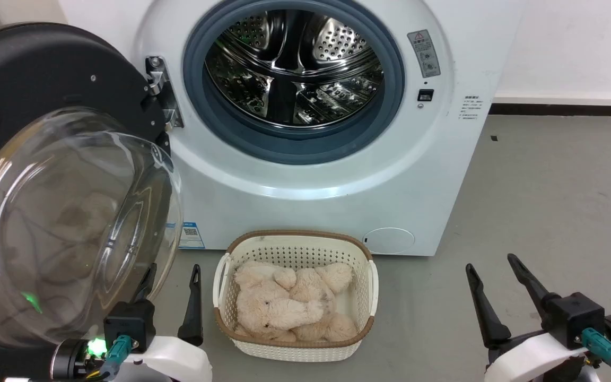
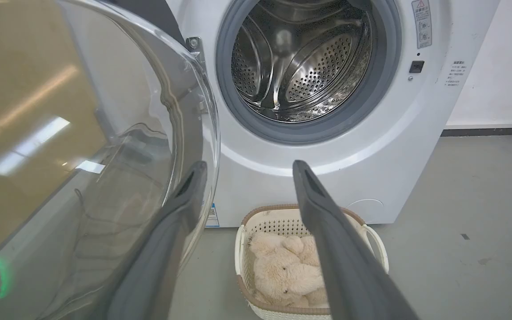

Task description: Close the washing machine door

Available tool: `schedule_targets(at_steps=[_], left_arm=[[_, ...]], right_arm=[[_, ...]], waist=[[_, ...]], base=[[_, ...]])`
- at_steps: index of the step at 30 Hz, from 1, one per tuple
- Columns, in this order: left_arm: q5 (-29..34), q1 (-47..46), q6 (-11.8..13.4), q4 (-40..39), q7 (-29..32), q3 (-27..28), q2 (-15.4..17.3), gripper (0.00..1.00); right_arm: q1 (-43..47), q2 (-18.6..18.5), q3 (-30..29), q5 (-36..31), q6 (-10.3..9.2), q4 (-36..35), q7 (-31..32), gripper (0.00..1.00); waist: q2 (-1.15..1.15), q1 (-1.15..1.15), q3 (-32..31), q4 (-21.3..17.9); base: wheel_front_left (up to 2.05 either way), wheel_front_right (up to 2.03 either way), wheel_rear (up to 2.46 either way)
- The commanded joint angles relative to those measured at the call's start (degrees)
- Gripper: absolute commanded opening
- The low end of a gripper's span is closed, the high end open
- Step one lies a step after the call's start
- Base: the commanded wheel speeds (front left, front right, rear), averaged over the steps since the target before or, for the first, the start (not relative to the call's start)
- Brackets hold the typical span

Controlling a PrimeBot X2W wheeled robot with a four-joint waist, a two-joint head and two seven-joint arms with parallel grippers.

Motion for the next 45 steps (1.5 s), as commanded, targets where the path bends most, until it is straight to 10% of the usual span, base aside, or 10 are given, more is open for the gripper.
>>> schedule_targets(at_steps=[1, 45], left_arm=[[-0.44, 0.30, 0.17, 0.17, -0.74, -0.09, -0.01, 1.00], [-2.18, 1.66, 0.11, 0.09, -5.89, -0.22, -0.02, 1.00]], right_arm=[[0.82, -0.04, 0.20, 0.51, 0.00, -0.34, -0.69, 1.00], [2.61, -0.65, 2.98, 3.06, 0.01, -0.80, -5.82, 1.00]], waist=[[0.00, 0.00, -0.01, 0.38], [0.00, 0.00, -0.79, 13.05]], base=[[0.00, 0.00, 0.00], [0.00, 0.00, 0.00]])
